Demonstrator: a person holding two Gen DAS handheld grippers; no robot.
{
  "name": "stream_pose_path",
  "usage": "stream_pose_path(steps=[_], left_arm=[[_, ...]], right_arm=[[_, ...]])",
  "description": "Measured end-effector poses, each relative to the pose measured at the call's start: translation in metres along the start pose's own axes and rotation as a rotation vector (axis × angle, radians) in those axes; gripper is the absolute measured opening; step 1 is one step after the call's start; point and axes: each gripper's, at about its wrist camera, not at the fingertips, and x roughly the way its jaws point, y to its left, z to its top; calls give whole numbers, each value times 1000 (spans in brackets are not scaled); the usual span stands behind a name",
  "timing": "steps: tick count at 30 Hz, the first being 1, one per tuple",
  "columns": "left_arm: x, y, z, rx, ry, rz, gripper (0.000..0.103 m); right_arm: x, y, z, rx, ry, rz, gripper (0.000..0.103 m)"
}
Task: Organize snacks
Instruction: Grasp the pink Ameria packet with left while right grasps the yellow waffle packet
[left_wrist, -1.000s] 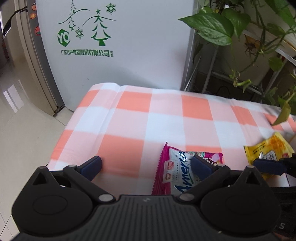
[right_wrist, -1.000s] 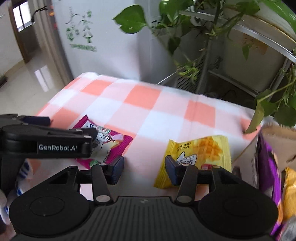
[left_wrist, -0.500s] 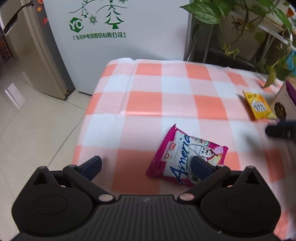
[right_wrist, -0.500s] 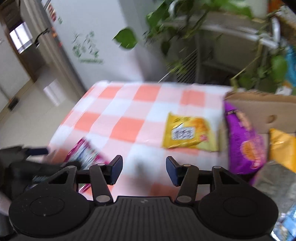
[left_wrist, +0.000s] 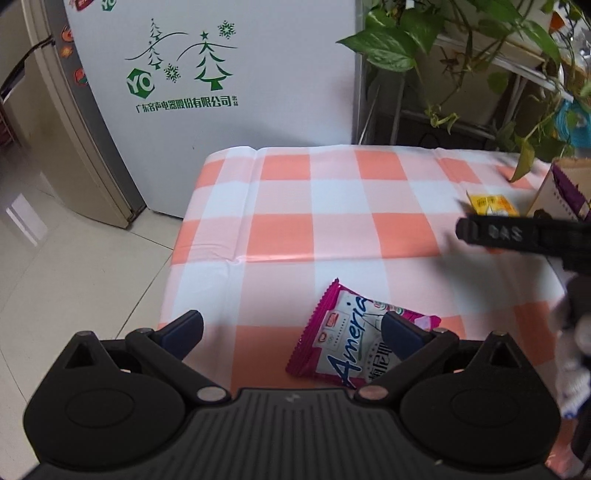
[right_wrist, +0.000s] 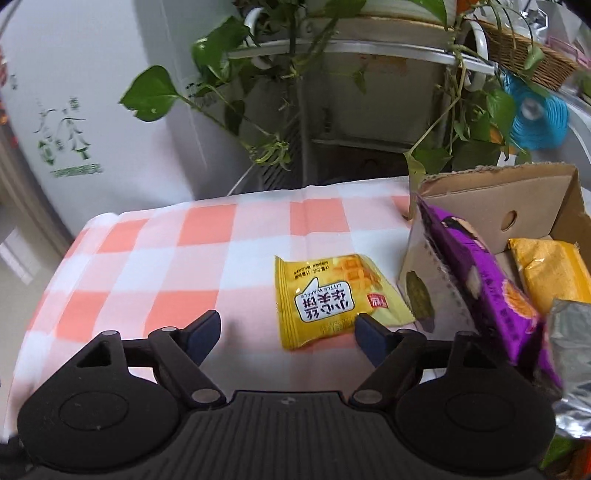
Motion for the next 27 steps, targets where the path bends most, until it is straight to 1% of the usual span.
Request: stream_pose_path(steps=[4, 7, 10, 11, 13, 15, 17, 19, 20, 22, 23, 25, 27], left_arm=[[4, 0, -1, -4, 15, -6, 102], [7, -1, -2, 7, 22, -12, 102], [9, -1, -4, 14, 32, -4, 102], [10, 0, -4, 14, 35, -1, 102], [11, 1, -5, 12, 42, 0, 102], [11, 1, -5, 9, 44, -1, 102], [11, 1, -4, 10, 45, -4, 102], [12, 1, -4, 14, 46, -7, 102], [12, 0, -4, 16, 46, -8, 102], [13, 0, -4, 15, 44, -10, 102], [13, 0, -4, 14, 42, -12, 102], [12, 0, -3, 8, 38, -13, 102], [11, 0, -2, 0, 37, -18, 102]], right_arm=[[16, 5, 1, 1, -9, -50, 87], [22, 7, 0, -47, -27, -67, 87], [26, 5, 1, -83, -45, -56, 80], [27, 4, 3, -95, -51, -47, 75], [28, 0, 4, -121, -66, -18, 71], [29, -4, 6, -138, -79, 33, 66], [26, -7, 5, -169, -93, 88, 63], [23, -6, 4, -227, -105, 143, 61], [22, -5, 2, -253, -105, 177, 60], [17, -4, -1, -281, -92, 259, 59], [14, -1, -2, -298, -93, 280, 59], [7, 4, 0, -327, -132, 234, 60], [-2, 5, 3, -321, -178, 201, 61]])
